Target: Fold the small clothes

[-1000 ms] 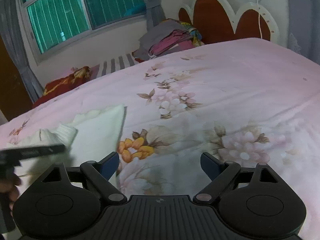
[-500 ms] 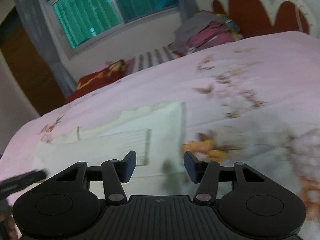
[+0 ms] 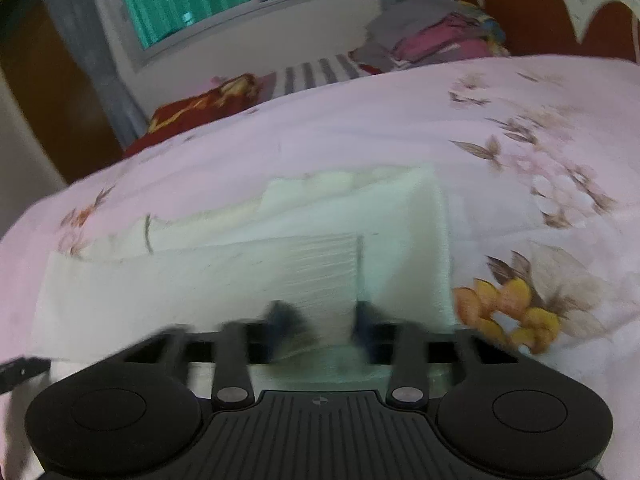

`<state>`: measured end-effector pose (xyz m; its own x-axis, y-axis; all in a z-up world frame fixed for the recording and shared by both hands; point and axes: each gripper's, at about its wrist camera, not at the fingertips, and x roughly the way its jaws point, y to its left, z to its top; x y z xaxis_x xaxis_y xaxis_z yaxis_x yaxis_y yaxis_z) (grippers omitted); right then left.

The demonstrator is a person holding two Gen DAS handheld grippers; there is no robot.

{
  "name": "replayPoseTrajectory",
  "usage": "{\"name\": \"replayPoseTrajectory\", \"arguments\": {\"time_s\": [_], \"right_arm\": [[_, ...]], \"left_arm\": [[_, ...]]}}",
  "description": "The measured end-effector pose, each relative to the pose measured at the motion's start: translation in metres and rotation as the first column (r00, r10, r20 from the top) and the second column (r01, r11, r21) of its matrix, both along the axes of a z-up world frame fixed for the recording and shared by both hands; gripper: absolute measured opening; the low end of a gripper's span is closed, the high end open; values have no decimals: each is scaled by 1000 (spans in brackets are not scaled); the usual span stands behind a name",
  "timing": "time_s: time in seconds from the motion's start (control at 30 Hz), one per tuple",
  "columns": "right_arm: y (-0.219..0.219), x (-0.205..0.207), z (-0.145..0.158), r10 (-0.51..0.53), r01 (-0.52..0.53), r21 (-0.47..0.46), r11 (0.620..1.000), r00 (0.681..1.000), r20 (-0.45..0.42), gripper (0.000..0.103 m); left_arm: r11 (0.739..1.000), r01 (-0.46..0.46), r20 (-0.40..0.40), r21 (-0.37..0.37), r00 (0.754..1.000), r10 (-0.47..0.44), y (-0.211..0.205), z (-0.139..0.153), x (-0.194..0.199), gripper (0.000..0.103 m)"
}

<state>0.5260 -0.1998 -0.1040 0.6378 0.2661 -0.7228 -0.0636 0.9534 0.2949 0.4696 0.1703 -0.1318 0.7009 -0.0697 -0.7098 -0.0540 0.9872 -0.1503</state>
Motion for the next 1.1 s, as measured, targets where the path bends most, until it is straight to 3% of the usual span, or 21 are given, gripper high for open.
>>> {"name": "replayPoseTrajectory", "arguments": {"time_s": [0.03, 0.07, 0.17, 0.27, 0.43, 0.67, 0.87, 0.93, 0.97, 1.0, 1.03, 1.1], "right_arm": [[4, 1, 0, 14, -14, -7, 1000, 1000, 6, 12], [6, 1, 1, 24, -24, -10, 1000, 1000, 12, 9], [-1, -6, 14, -2, 3, -10, 1000, 997, 83, 6], [-26, -16, 27, -118, 121, -10, 993, 982, 146, 6], [-40, -21, 7, -107, 110, -33, 993, 991, 83, 6], [-37, -26, 12, -88, 94, -49, 994, 991, 103, 6], [-35, -16, 2, -80, 83, -62, 995, 995, 55, 6], [-37, -13, -6, -71, 73, -54, 996, 997, 31, 7], [-40, -15, -3, -82, 85, -49, 995, 995, 50, 15], [-41, -18, 2, -99, 104, -60, 993, 992, 75, 30], [-43, -24, 11, -130, 143, -98, 985, 984, 122, 68], [-44, -33, 23, -104, 124, -87, 988, 974, 203, 70]], "left_arm": [[1000, 0, 6, 3, 1000, 0, 0, -1, -2, 46], [1000, 0, 11, 5, 1000, 0, 2, -2, -2, 44], [1000, 10, 14, -8, 1000, -10, 6, -2, -3, 44], [1000, 21, 12, -7, 1000, -21, 8, -1, -2, 44], [1000, 21, 14, -13, 1000, -21, 8, -1, -3, 44], [999, 19, 5, -35, 1000, -19, 11, 0, -1, 44], [999, 43, -20, -21, 999, -43, 10, 2, 3, 45], [998, 49, -28, -48, 998, -50, 15, 9, 3, 59], [998, 24, 6, -59, 1000, -24, 18, 15, -4, 74], [998, 17, 65, -64, 998, -13, 19, 23, -11, 78], [997, 31, 104, -64, 994, -24, 18, 28, -14, 77], [996, 56, 134, -67, 990, -47, 7, 35, -4, 69]]}}
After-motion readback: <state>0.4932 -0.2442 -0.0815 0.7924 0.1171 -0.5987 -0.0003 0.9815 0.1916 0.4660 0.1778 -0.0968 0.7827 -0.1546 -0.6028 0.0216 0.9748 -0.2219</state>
